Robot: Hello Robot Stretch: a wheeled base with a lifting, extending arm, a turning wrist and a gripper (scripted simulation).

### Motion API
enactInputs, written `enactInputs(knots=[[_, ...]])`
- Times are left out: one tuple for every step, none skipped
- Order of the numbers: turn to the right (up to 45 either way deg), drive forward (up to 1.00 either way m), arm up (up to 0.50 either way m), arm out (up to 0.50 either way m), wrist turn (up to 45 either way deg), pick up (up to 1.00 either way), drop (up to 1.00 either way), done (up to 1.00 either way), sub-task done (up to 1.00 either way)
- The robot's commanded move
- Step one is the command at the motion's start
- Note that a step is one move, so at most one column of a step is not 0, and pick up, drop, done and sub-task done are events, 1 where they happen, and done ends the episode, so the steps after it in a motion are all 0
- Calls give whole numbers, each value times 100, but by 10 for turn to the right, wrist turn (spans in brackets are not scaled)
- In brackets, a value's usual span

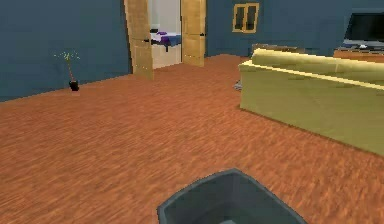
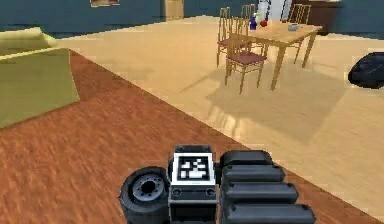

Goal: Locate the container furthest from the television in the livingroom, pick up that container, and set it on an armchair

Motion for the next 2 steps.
enactInputs(knots=[[0, 100, 0, 0, 0, 0, 0, 0, 0], [0, 100, 0, 0, 0, 0, 0, 0, 0]])
